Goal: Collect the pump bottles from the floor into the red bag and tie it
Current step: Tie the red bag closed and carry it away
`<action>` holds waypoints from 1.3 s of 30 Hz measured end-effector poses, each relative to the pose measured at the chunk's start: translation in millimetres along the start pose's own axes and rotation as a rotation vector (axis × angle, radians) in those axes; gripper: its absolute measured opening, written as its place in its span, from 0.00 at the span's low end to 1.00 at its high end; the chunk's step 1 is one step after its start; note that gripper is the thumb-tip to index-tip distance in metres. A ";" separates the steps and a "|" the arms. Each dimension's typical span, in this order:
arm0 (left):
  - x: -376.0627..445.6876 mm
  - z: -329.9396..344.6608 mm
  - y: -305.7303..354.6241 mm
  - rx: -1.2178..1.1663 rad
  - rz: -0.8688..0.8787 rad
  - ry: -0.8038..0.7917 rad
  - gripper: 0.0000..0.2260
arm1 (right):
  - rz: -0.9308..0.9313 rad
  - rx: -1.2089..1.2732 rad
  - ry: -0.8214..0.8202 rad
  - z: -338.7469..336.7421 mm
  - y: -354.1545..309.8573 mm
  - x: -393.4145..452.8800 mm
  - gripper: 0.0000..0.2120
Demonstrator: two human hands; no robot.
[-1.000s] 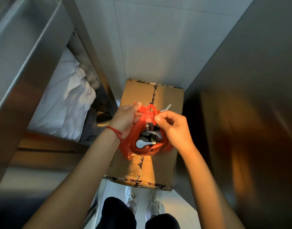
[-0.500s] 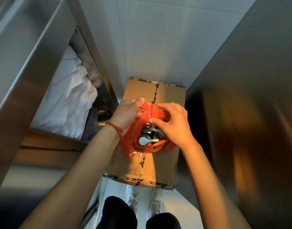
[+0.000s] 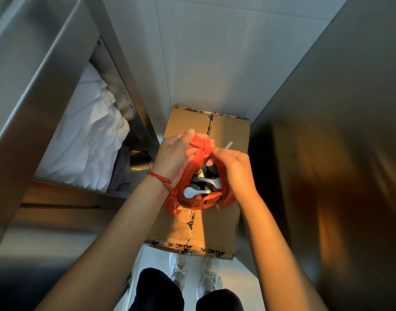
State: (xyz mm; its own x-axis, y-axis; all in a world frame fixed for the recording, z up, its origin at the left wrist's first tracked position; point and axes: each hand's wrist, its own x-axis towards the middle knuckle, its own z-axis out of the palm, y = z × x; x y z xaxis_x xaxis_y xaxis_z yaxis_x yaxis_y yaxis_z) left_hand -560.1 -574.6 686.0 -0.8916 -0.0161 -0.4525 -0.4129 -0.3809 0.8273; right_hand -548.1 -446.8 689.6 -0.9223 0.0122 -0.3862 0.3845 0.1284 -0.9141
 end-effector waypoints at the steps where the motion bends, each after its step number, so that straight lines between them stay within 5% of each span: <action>1: 0.2 0.4 -1.2 0.002 0.009 0.000 0.14 | 0.055 0.053 0.014 1.5 -1.2 -1.3 0.16; 7: -1.5 1.2 -16.6 0.162 0.153 0.087 0.12 | 0.146 0.396 0.132 9.0 -10.5 -0.2 0.05; 15: -17.8 -24.2 -33.0 0.671 0.373 0.516 0.18 | 0.232 0.792 0.396 -17.7 14.3 -0.7 0.10; 22: -28.8 -38.2 -41.8 0.755 0.359 0.537 0.17 | 0.289 0.813 0.491 -30.2 33.6 -8.5 0.05; 29: -34.5 -29.4 -14.0 0.598 0.345 0.264 0.11 | -0.214 0.258 0.329 -35.6 3.4 -24.2 0.10; 35: -36.7 7.9 6.9 0.605 0.379 0.021 0.09 | -0.399 0.033 0.169 -19.0 -16.7 -26.1 0.09; 39: -36.6 17.1 9.7 0.613 0.387 -0.098 0.15 | -0.519 -0.067 0.220 -11.9 -17.9 -21.7 0.06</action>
State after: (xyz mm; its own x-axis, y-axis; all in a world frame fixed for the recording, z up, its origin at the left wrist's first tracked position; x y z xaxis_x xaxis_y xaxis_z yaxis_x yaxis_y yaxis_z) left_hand -534.6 -561.9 716.2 -0.9955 0.0492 -0.0813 -0.0685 0.2219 0.9727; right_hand -535.4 -437.5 715.8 -0.9789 0.1361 0.1526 -0.1177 0.2348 -0.9649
